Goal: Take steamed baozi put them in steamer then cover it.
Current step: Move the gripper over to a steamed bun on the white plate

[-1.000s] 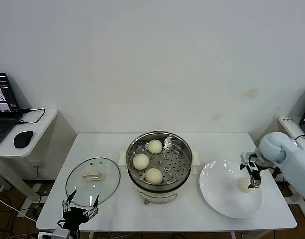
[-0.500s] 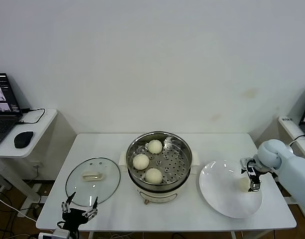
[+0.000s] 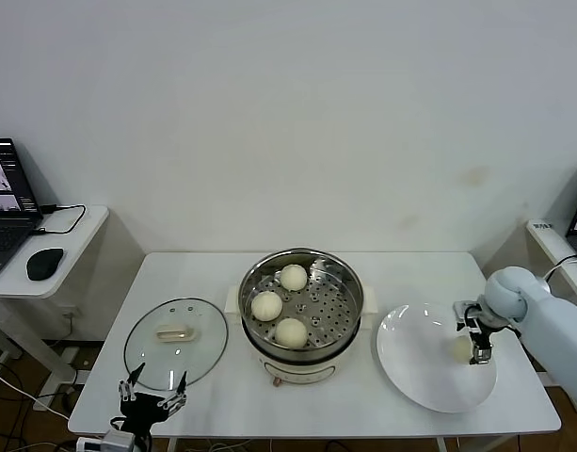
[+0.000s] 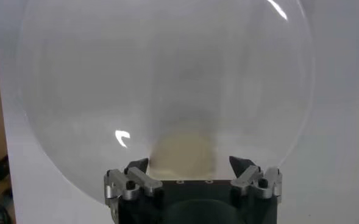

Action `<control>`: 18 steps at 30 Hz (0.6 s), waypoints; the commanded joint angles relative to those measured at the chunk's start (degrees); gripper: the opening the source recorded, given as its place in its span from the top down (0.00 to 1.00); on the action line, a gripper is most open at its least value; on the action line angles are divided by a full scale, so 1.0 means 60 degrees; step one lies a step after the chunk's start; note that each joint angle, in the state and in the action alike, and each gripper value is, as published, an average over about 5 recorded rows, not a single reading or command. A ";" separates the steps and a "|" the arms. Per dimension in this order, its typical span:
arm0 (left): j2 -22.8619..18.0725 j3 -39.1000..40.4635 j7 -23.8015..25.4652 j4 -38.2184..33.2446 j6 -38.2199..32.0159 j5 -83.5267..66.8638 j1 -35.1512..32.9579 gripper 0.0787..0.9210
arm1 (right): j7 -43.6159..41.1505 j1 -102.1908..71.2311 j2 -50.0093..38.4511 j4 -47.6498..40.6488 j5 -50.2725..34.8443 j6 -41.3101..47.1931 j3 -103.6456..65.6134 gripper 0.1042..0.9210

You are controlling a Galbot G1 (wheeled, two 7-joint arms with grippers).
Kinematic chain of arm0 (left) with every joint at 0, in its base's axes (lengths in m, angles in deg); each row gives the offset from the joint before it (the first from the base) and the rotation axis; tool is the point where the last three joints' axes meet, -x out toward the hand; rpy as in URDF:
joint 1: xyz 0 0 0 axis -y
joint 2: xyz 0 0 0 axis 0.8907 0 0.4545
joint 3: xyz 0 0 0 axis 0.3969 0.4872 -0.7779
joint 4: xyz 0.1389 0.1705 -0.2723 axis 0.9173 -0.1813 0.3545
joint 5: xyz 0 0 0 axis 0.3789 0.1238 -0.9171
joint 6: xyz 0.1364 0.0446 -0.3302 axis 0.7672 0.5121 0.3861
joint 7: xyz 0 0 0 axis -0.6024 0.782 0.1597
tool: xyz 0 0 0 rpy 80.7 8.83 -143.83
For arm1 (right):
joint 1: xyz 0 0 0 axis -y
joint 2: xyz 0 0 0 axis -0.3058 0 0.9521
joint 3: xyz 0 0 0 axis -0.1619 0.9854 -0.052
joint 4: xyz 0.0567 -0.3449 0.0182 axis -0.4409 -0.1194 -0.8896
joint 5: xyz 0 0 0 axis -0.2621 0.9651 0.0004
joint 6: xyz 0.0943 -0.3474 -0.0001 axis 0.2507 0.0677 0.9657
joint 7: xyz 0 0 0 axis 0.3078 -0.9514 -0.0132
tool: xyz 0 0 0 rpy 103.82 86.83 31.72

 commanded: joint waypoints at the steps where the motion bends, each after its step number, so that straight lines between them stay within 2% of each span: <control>1: 0.0018 -0.0002 0.0009 0.0051 0.0013 0.0014 0.0045 0.12 | -0.0002 0.0006 0.0096 -0.0198 0.0032 -0.0031 0.0001 0.12; 11: 0.0006 0.0020 0.0006 0.0116 0.0014 0.0018 0.0099 0.12 | -0.0101 0.0018 0.0141 -0.0265 -0.0025 -0.0026 0.0004 0.14; 18: 0.0009 0.0020 0.0002 0.0139 0.0012 0.0012 0.0112 0.12 | -0.0069 0.0029 0.0089 -0.0279 -0.0050 -0.0002 -0.0035 0.33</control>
